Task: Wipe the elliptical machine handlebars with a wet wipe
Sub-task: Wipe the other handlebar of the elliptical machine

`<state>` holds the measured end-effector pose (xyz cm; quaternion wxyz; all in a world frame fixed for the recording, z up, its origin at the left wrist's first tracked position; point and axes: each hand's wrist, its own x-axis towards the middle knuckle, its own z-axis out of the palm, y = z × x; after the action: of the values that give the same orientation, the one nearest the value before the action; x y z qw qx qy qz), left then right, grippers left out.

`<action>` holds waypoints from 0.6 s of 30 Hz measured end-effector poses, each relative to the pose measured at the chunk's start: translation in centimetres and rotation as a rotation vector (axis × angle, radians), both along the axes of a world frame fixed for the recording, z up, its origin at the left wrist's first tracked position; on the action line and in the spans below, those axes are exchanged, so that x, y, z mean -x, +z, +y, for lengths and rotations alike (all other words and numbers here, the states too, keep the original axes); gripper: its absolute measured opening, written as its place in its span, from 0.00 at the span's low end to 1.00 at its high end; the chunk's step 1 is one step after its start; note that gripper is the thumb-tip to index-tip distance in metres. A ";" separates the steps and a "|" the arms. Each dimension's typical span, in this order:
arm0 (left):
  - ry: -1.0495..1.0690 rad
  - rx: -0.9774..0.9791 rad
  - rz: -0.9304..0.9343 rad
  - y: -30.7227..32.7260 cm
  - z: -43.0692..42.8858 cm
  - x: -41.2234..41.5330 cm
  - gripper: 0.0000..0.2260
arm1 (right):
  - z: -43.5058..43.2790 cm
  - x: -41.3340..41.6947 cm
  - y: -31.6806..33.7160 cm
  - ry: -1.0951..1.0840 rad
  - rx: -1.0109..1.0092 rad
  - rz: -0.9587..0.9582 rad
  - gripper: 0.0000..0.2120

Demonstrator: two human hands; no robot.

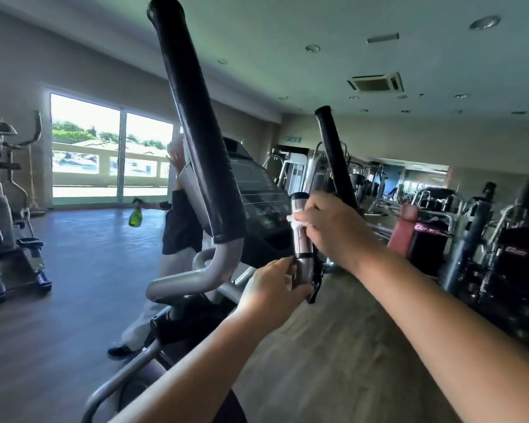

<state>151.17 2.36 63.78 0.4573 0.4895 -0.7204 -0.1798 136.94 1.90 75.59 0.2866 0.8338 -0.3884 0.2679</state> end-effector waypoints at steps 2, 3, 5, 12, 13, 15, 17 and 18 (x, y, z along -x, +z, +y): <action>-0.015 0.010 0.000 -0.1 -0.3 -0.1 0.12 | 1.9 0.5 -2.3 0.000 -0.082 0.098 0.11; -0.023 0.010 0.001 -0.2 -0.4 -0.1 0.13 | 2.5 0.5 -2.5 0.008 -0.124 0.139 0.12; -0.033 0.006 0.005 -0.4 -0.6 -0.2 0.13 | 2.1 0.1 -0.8 -0.011 -0.093 0.139 0.11; -0.055 0.015 0.002 -0.4 -1.0 -0.3 0.17 | -1.0 -1.7 2.1 -0.168 -0.058 0.116 0.06; -0.051 0.017 0.003 -0.5 -1.1 -0.3 0.17 | -0.2 -1.6 1.0 -0.189 -0.078 0.213 0.04; -0.039 0.006 -0.001 -0.5 -1.2 -0.3 0.17 | 1.0 -1.3 -0.8 -0.145 -0.073 0.347 0.04; -0.040 0.000 0.008 -0.6 -1.3 -0.3 0.17 | 1.1 -1.7 -0.5 -0.124 -0.118 0.316 0.04; -0.043 0.002 0.015 -0.6 -1.3 -0.3 0.17 | 0.6 -1.9 0.4 -0.158 -0.135 0.246 0.02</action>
<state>151.43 1.02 63.17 0.4589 0.4721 -0.7276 -0.1926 138.84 2.50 75.97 0.2955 0.8446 -0.4317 0.1138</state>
